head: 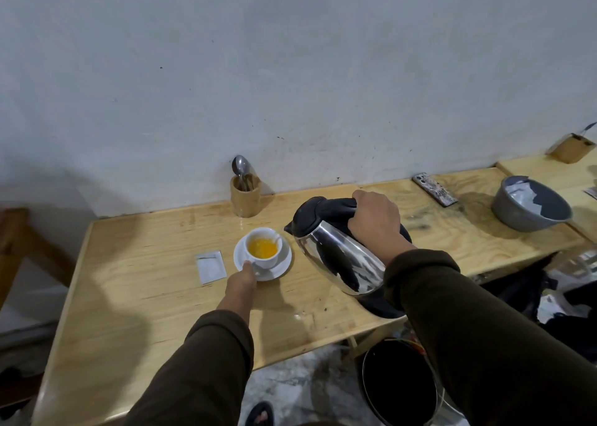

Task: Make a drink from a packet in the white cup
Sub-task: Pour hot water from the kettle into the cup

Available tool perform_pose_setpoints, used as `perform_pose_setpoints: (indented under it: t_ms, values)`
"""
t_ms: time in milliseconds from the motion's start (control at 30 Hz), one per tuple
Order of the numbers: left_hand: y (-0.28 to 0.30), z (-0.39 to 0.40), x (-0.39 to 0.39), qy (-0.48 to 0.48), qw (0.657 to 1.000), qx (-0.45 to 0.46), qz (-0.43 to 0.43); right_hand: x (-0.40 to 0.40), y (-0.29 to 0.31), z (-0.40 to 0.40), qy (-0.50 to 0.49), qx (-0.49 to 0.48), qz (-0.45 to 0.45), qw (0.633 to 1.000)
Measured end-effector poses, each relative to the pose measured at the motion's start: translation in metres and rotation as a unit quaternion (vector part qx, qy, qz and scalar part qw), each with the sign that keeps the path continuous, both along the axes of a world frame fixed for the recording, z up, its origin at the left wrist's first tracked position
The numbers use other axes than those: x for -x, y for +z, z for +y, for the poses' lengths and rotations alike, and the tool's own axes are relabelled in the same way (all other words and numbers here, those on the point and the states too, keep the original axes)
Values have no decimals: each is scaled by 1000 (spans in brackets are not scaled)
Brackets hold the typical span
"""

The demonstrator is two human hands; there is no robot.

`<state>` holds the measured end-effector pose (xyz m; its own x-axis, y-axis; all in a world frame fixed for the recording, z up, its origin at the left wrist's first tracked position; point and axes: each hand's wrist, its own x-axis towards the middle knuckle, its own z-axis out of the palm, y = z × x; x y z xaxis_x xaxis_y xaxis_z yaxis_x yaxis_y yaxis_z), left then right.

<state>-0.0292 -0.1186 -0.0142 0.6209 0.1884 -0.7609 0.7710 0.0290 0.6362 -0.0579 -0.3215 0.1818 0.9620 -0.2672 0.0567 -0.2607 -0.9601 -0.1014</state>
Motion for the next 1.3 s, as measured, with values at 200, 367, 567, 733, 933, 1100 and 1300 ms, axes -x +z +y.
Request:
perform_pose_setpoints:
  t_ms: [200, 367, 567, 733, 933, 1100, 1300]
  values:
    - [0, -22, 10, 0, 999, -23, -46, 13, -8, -33, -58, -116, -46, 990]
    - [-5, -39, 20, -62, 991, -86, -79, 35, -17, -61, -137, -202, -89, 966]
    - [-13, -57, 31, -169, 969, -150, -95, 68, -33, -89, -221, -292, -154, 917]
    - [-17, -61, 33, -170, 969, -152, -99, 90, -46, -107, -285, -352, -183, 873]
    - [-20, -65, 34, -162, 972, -151, -82, 108, -58, -121, -319, -418, -212, 824]
    - [-22, -65, 36, -170, 969, -166, -73, 117, -62, -122, -310, -436, -214, 817]
    - [-22, -65, 36, -171, 968, -173, -56, 123, -70, -121, -311, -434, -226, 815]
